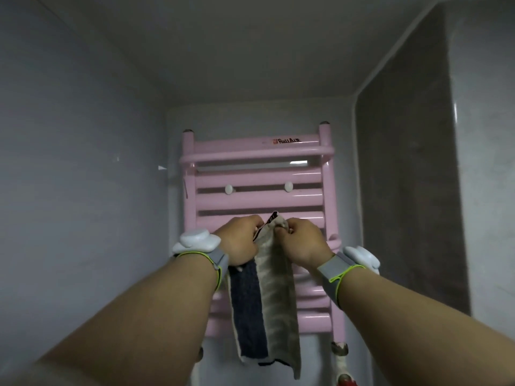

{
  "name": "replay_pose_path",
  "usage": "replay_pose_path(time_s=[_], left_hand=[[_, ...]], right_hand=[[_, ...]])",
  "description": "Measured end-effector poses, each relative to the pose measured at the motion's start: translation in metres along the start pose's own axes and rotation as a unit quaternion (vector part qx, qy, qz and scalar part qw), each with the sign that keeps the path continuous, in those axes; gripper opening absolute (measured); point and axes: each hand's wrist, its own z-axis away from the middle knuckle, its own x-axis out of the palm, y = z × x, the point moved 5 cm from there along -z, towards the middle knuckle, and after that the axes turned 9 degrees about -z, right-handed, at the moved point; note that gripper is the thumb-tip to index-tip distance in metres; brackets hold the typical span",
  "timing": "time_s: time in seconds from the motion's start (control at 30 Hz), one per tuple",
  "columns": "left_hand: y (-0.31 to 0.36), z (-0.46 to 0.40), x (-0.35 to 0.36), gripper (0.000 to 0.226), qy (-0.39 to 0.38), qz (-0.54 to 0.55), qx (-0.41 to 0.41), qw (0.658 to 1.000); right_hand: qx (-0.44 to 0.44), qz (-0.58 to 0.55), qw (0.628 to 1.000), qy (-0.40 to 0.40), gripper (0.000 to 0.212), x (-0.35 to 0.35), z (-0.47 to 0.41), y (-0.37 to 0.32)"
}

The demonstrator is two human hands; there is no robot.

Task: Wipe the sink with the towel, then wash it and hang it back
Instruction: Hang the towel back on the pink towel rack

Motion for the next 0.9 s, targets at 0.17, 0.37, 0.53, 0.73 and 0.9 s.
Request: replay_pose_path(time_s=[0.17,0.37,0.53,0.73,0.9], left_hand=[[-0.009,-0.013,-0.001,0.03,-0.043,-0.142,-0.027,0.989],[-0.018,-0.046,-0.054,0.027,0.128,-0.091,-0.146,0.977],[-0.024,-0.067,-0.103,0.025,0.286,-0.003,-0.183,0.941],[-0.036,-0.089,-0.135,0.018,0.337,0.109,-0.213,0.911],[-0.029,-0.114,-0.131,0.023,0.313,0.372,-0.22,0.846]], right_hand=[[-0.002,-0.078,0.996,0.034,0.033,-0.008,-0.034,0.005],[-0.027,-0.159,0.986,0.035,0.024,-0.037,-0.079,-0.027],[-0.036,-0.249,0.966,0.052,0.016,-0.063,-0.101,-0.058],[-0.063,-0.267,0.958,0.08,0.013,-0.082,-0.123,-0.082],[-0.084,-0.289,0.948,0.099,0.012,-0.085,-0.142,-0.098]])
